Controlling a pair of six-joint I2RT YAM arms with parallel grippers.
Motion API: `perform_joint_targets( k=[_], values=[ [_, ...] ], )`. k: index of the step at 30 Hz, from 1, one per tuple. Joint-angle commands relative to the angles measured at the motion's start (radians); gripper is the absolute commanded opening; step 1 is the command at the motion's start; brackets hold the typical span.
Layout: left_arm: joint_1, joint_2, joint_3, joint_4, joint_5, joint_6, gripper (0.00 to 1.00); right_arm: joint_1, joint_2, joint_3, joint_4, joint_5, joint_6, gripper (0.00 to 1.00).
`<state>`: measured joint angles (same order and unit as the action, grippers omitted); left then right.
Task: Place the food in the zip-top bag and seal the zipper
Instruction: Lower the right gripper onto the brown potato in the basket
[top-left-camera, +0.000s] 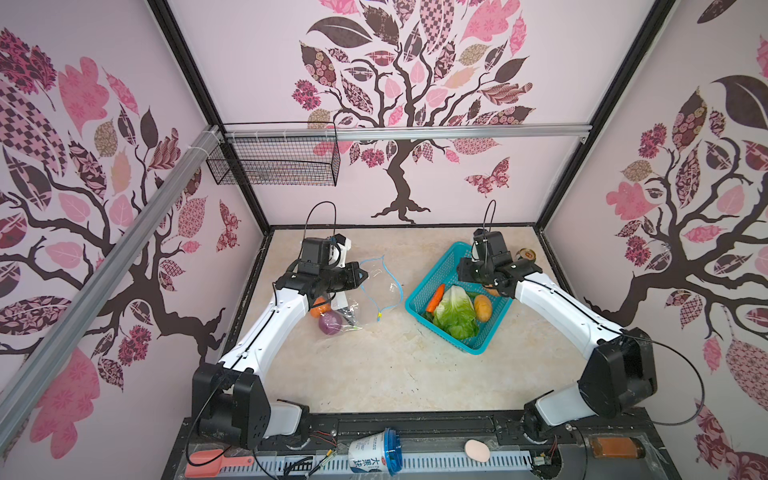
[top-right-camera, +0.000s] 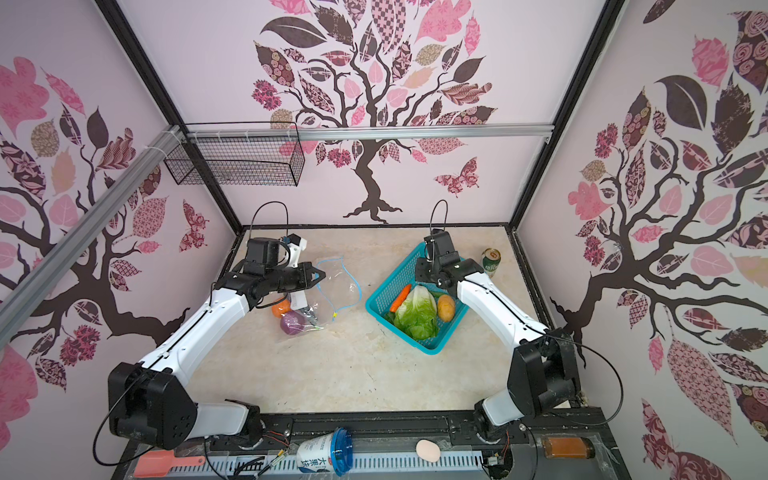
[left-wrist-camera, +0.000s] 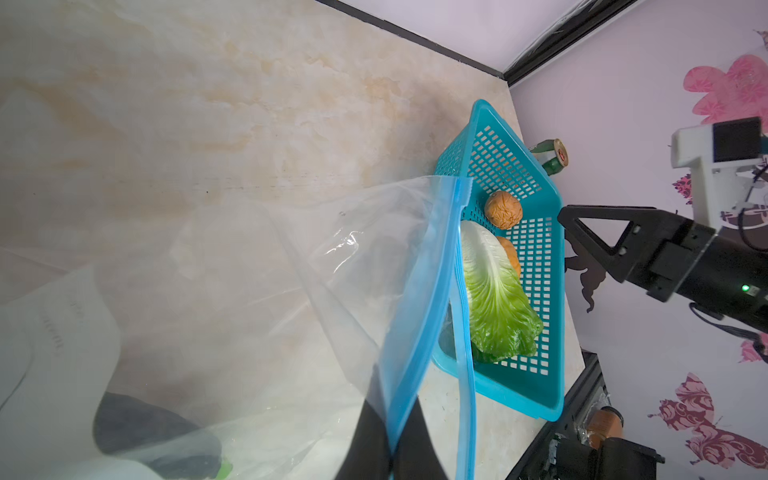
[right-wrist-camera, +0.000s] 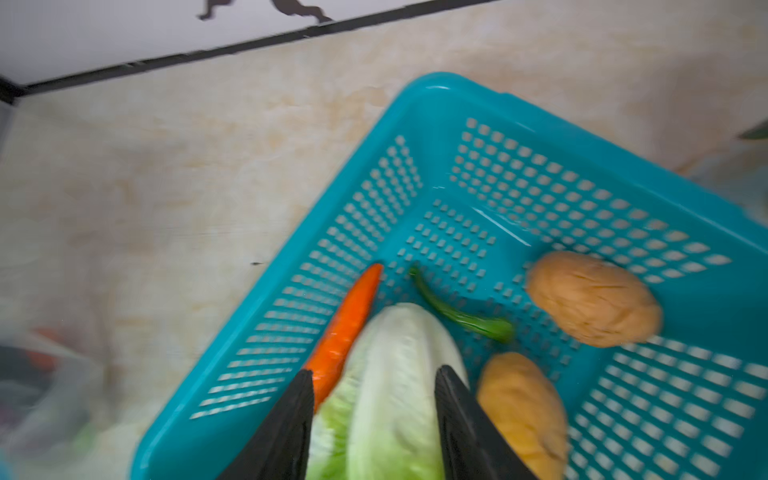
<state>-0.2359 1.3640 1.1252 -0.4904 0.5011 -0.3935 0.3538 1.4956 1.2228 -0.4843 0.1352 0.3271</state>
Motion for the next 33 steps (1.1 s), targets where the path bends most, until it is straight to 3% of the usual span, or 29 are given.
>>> perform_joint_targets(
  k=[1, 6, 12, 26, 33],
  values=[
    [-0.006, 0.004, -0.024, 0.019, 0.009, -0.002, 0.00, -0.009, 0.051, 0.037, -0.111, 0.186, -0.072, 0.57],
    [-0.010, 0.009, -0.025, 0.018, 0.011, -0.002, 0.00, -0.052, 0.145, 0.058, -0.134, 0.271, -0.112, 0.71],
    [-0.010, 0.011, -0.026, 0.014, -0.007, 0.001, 0.00, -0.118, 0.249, 0.092, -0.133, 0.259, -0.123, 0.84],
    [-0.010, 0.004, -0.024, 0.013, -0.010, 0.003, 0.00, -0.170, 0.417, 0.153, -0.057, 0.177, -0.129, 0.95],
    [-0.010, -0.002, -0.024, 0.012, -0.017, 0.003, 0.00, -0.170, 0.474, 0.161, -0.051, 0.148, -0.114, 0.94]
  ],
)
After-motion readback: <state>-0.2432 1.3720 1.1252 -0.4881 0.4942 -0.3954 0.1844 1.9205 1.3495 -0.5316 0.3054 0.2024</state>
